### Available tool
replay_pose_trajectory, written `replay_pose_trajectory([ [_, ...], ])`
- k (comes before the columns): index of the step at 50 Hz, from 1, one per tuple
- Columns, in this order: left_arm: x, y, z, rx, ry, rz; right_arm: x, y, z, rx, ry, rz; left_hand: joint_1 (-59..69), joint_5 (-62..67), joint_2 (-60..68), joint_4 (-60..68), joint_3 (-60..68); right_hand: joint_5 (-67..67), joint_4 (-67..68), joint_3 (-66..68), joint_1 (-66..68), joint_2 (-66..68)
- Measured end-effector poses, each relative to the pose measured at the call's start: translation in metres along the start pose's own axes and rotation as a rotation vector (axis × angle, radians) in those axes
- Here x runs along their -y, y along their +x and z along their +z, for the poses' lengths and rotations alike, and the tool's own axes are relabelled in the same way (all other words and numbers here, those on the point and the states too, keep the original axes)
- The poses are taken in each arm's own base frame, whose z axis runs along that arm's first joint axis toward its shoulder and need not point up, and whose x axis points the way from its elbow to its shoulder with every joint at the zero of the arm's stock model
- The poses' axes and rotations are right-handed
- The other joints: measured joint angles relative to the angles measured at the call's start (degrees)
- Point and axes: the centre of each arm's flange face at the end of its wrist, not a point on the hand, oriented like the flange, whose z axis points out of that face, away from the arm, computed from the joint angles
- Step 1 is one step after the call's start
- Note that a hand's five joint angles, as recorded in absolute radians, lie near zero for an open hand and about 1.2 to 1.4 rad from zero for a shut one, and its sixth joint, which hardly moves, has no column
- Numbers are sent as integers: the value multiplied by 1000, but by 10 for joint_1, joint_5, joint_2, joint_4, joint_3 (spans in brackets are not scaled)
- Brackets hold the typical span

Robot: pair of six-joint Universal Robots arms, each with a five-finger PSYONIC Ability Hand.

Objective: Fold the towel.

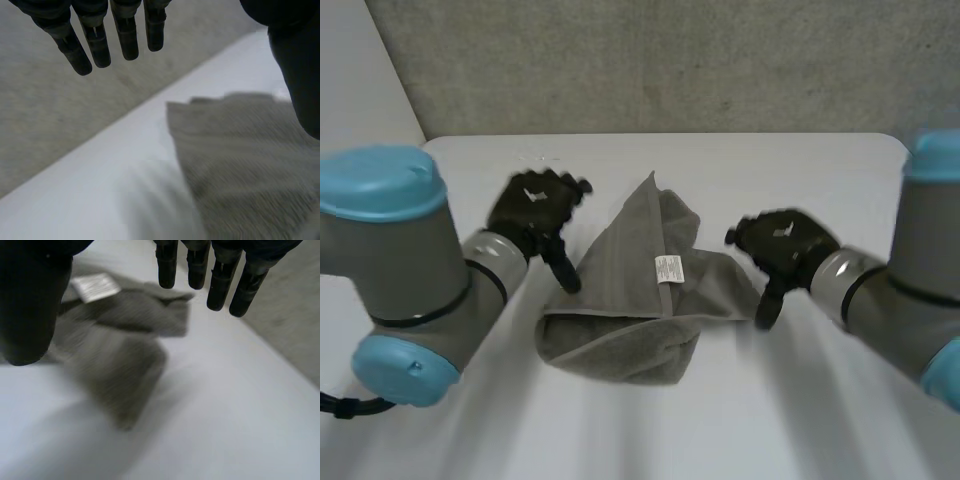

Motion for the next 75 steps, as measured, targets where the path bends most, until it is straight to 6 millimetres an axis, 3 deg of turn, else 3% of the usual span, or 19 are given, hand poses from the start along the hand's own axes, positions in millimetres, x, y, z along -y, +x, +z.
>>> replay_pose_trajectory([
  [8,-42,28,17,-127,-82,207,-39,-31,20,71,-3,-6,20,30,22,18,24,1,0,1,5,1],
  [11,-51,35,23,-147,-94,254,-47,-38,26,82,3,-11,124,133,120,125,128,64,58,61,68,60],
  [15,-60,43,31,-161,-105,289,-54,-46,33,96,4,-17,304,301,299,299,308,277,274,279,287,280],
  [19,-65,46,41,-163,-107,296,-54,-48,38,102,8,-22,553,566,557,565,568,530,515,517,540,530],
  [21,-63,46,47,-157,-96,295,-49,-47,40,96,22,-26,606,618,606,609,619,625,606,608,624,610],
  [24,-55,44,56,-139,-62,289,-38,-41,44,75,61,-37,611,628,612,612,627,637,620,625,630,622],
  [29,-10,25,80,-30,76,254,7,-19,55,-9,217,-78,611,629,612,612,629,637,620,626,630,622],
  [34,75,-30,97,237,309,100,85,23,58,-208,529,-154,614,629,612,612,631,637,620,627,630,622],
  [35,96,-46,97,302,375,41,107,35,53,-281,626,-167,614,629,612,612,631,637,620,627,630,622],
  [36,107,-54,95,333,411,8,116,40,50,-313,668,-171,614,629,612,612,631,637,620,627,630,622],
  [40,175,-119,71,489,690,-294,189,76,2,-578,1020,-175,614,630,612,612,631,637,620,627,630,622],
  [43,197,-150,52,510,824,-473,212,86,-24,-652,1129,-168,614,630,612,612,632,639,620,628,630,622],
  [45,200,-166,43,513,867,-576,218,86,-30,-644,1137,-172,614,630,612,612,632,639,620,627,630,622],
  [50,172,-189,44,547,817,-689,205,76,-18,-533,1024,-198,617,630,612,612,632,639,621,630,630,624],
  [54,126,-191,52,586,666,-713,182,61,1,-417,883,-219,617,630,612,612,633,639,621,630,630,625],
  [59,59,-175,59,593,436,-704,141,40,24,-293,699,-240,617,630,612,612,633,639,621,630,630,625],
  [65,3,-151,58,555,259,-696,93,18,44,-199,525,-264,617,630,612,613,633,639,621,630,630,625],
  [67,-21,-140,55,542,191,-695,63,5,53,-152,432,-281,617,630,612,614,633,639,621,630,630,625],
  [75,-74,-124,33,560,33,-698,-11,-23,57,-49,220,-324,617,630,614,613,634,639,621,630,630,625],
])
